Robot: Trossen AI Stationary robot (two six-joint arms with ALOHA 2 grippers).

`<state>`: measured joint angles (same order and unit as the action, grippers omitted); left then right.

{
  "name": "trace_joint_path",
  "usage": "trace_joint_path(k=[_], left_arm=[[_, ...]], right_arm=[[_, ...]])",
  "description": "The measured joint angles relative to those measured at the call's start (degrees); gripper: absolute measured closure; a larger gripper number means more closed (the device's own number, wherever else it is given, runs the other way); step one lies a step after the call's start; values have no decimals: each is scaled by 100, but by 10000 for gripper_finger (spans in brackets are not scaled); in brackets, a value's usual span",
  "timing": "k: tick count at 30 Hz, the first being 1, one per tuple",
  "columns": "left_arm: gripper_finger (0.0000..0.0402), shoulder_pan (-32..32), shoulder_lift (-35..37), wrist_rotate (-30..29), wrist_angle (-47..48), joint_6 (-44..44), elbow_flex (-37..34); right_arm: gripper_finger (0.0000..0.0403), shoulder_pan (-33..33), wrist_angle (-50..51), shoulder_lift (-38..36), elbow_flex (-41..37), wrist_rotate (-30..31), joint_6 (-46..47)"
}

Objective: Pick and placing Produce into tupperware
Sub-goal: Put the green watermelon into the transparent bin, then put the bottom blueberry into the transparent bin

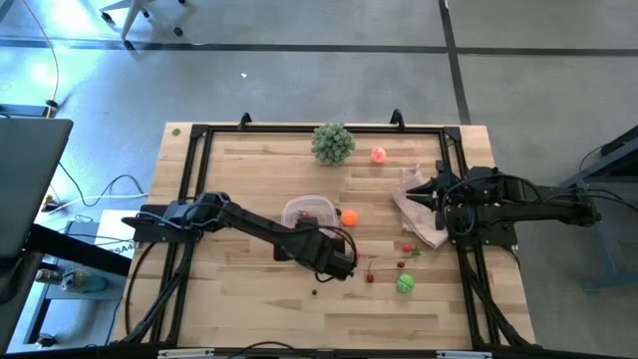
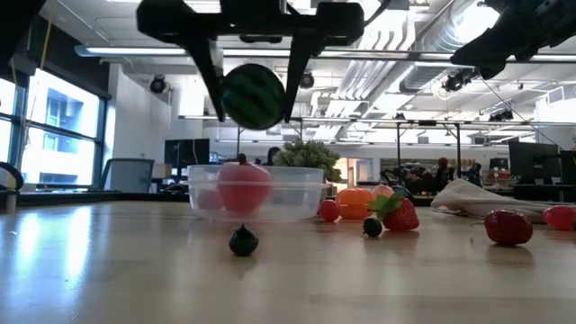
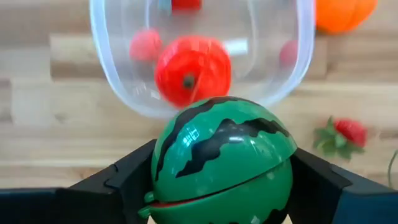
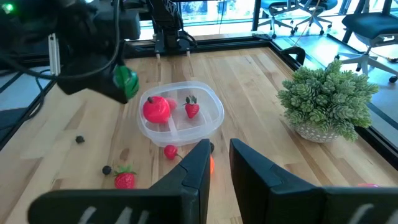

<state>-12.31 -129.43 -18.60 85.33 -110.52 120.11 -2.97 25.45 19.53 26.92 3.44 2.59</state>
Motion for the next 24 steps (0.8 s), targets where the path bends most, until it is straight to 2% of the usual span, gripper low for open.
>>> trace_joint_path(k=[5, 11, 18, 24], left_arm=[[129, 312, 2, -239, 176, 626, 175], [99, 968, 2, 34, 131, 1845, 186], [132, 1567, 2, 331, 167, 2744, 179], [158, 1641, 7, 485, 125, 2935, -49]], right_arm=[[351, -1, -2, 0, 0, 0, 0], [351, 1, -1, 1, 0, 0, 0], [351, -1, 0, 0, 0, 0, 0], [351, 0, 0, 0, 0, 0, 0]])
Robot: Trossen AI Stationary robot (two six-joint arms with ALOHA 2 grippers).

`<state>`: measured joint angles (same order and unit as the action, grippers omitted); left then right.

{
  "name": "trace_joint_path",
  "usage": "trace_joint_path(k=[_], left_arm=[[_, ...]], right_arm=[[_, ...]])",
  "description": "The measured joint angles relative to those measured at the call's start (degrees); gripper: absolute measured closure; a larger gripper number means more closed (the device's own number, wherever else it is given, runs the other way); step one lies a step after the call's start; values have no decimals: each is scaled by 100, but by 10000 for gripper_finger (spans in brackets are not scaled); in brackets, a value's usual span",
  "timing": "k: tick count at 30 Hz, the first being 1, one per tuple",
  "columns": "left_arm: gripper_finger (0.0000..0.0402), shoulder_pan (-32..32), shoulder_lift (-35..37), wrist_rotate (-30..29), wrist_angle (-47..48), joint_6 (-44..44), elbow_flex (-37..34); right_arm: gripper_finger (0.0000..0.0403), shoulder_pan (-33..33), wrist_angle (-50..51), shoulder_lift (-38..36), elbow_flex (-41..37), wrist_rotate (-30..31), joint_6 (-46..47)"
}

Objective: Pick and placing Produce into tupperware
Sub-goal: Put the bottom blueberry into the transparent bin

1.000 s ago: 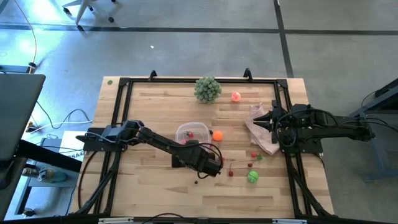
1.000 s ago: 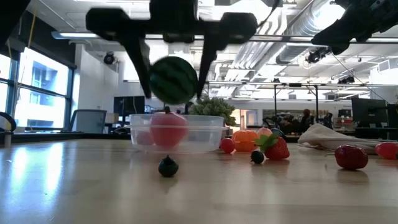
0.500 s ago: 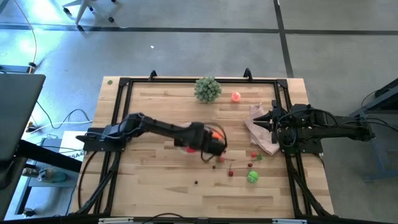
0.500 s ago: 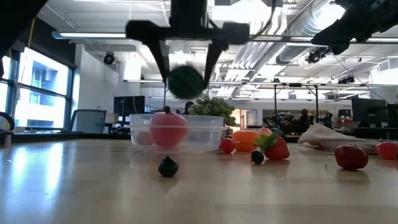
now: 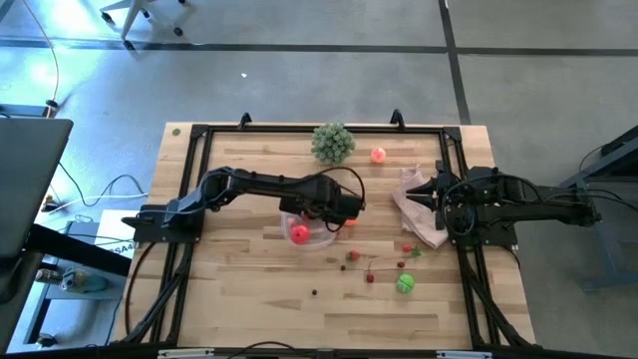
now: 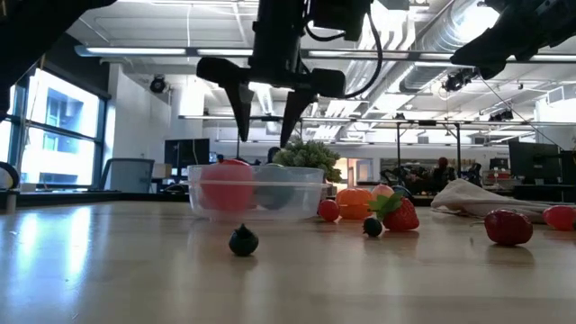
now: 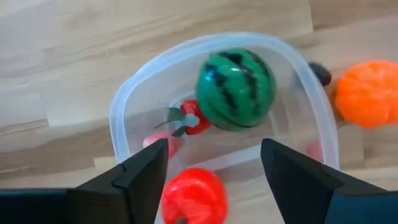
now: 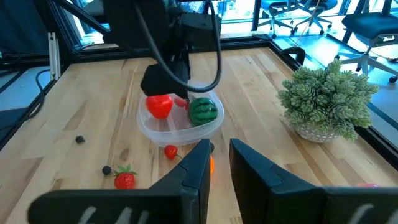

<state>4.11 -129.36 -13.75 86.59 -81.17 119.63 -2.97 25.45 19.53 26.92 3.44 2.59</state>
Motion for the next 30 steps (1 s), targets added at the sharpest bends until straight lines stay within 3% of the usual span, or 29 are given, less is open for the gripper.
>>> trace_joint_path(k=[4, 9, 16, 21, 30], left_arm=[[159, -79, 0, -38, 10, 424, -19], [147, -239, 139, -59, 300, 2022, -16], [141, -541, 491, 906, 348, 3881, -30], [142, -665, 848, 1185, 349, 4056, -304], [142, -1087, 1822, 967, 347, 3592, -1252]], right_arm=[[351, -1, 0, 0, 0, 0, 0], [351, -1, 0, 0, 0, 0, -1], [351, 0, -2, -1, 0, 1, 0], [351, -1, 0, 0, 0, 0, -2], [351, -1, -1, 0, 0, 0, 0]])
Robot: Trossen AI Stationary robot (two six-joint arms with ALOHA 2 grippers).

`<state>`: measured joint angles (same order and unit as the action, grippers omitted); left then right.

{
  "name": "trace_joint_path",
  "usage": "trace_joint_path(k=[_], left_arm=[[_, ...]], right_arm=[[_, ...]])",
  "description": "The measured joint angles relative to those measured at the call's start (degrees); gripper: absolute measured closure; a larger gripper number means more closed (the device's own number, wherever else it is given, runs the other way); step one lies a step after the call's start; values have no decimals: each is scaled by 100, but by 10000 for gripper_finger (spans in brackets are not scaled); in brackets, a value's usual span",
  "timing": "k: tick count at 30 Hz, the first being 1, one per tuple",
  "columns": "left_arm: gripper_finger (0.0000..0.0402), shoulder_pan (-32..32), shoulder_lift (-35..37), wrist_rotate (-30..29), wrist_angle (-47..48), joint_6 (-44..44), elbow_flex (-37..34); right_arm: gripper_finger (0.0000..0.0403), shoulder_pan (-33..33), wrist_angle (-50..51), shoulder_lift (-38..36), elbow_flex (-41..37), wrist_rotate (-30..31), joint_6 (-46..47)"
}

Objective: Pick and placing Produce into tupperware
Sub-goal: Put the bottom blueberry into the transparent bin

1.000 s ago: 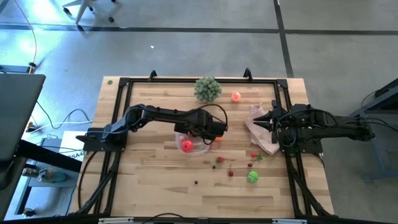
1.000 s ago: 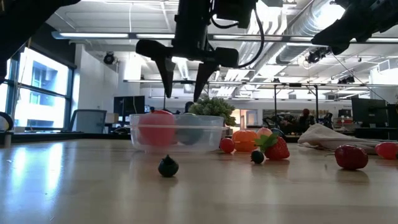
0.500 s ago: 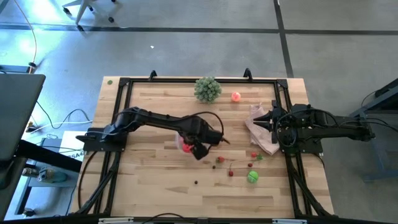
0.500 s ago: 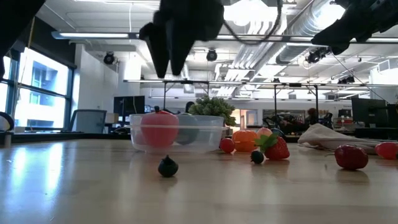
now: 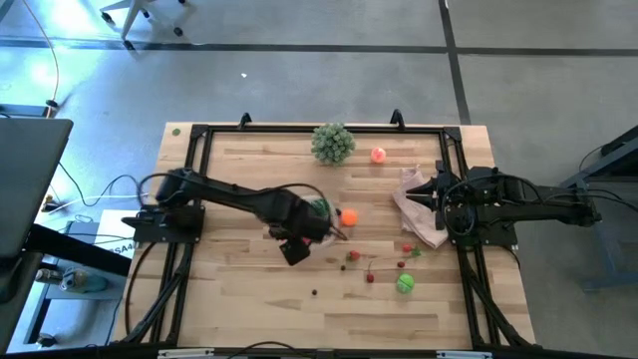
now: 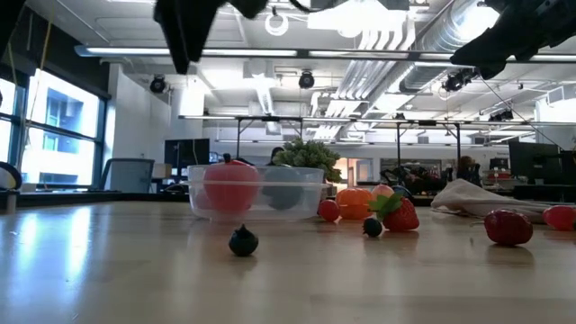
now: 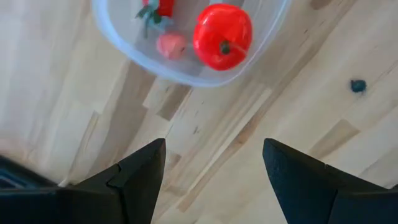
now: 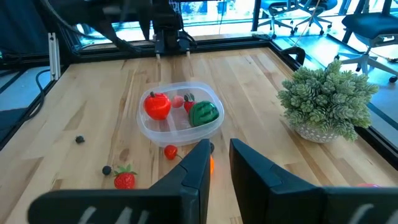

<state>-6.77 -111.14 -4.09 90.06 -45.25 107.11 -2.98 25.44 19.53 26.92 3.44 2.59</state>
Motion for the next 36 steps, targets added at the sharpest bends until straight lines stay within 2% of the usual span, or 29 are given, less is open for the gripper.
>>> trace_joint_path(k=[8, 17, 22, 27, 30, 36], left_arm=[[142, -846, 911, -1668, 14, -364, -756], [142, -1822, 1578, -1711, -4, -1644, -1273], [142, -2377, 1953, -1879, 5, -1882, -1585], [142, -2778, 1997, -2128, -6, -2034, -1882], [142, -2873, 2004, -2196, -73, -2175, -2232], [142, -2845, 1990, -2534, -1039, -2088, -3208]], right_arm=[[351, 0, 1, 0, 0, 0, 0], [351, 2, 1, 0, 0, 0, 0], [351, 0, 1, 0, 0, 0, 0], [351, 0, 0, 0, 0, 0, 0], [351, 0, 1, 0, 0, 0, 0], [351, 1, 0, 0, 0, 0, 0]])
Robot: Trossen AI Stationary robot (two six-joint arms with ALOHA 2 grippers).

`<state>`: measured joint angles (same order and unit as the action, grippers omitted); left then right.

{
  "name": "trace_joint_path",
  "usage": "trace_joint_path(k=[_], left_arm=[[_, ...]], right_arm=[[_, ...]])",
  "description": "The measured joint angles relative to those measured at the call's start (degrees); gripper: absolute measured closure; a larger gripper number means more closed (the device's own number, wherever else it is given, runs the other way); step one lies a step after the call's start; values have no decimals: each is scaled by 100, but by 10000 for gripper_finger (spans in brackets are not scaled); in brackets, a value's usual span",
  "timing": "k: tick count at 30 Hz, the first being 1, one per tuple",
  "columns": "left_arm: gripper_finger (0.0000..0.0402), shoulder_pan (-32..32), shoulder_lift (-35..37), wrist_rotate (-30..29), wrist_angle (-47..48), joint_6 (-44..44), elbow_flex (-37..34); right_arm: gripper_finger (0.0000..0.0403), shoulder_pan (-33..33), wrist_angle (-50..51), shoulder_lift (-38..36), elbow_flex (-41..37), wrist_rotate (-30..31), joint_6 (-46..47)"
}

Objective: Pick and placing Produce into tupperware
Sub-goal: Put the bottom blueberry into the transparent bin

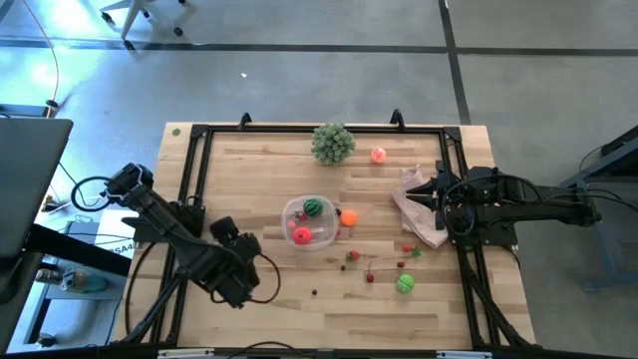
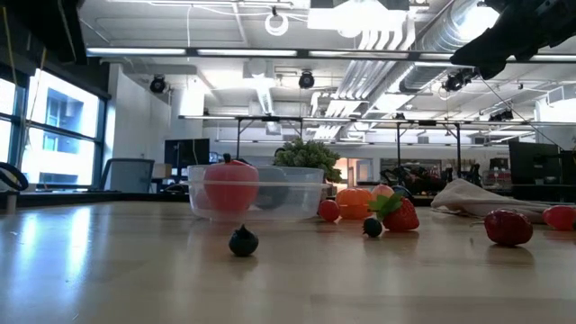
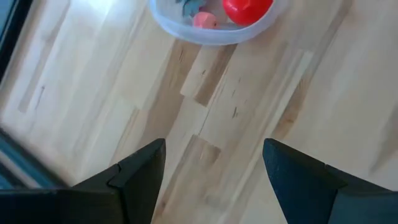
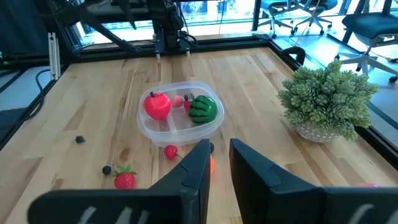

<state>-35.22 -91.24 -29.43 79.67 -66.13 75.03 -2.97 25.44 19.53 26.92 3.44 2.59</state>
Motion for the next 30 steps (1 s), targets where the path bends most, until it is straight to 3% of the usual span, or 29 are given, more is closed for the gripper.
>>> trace_joint_path(k=[7, 11, 16, 21, 26, 30], left_arm=[[142, -367, 2, -160, -2509, 2055, -489], [142, -511, 2, -147, -3857, 2713, -826], [142, -318, 2, -158, -5012, 2883, -1534], [142, 123, 0, 488, -6278, 3073, -2242], [142, 384, 2, 673, -6472, 3092, -2330], [142, 453, 1, 605, -6506, 2534, -2330]], right_arm=[[351, 1, 1, 0, 0, 0, 0], [351, -1, 1, 1, 0, 0, 0], [351, -1, 1, 2, 0, 0, 0], [351, 0, 1, 0, 0, 0, 0], [351, -1, 1, 2, 0, 0, 0], [351, -1, 1, 0, 0, 0, 0]])
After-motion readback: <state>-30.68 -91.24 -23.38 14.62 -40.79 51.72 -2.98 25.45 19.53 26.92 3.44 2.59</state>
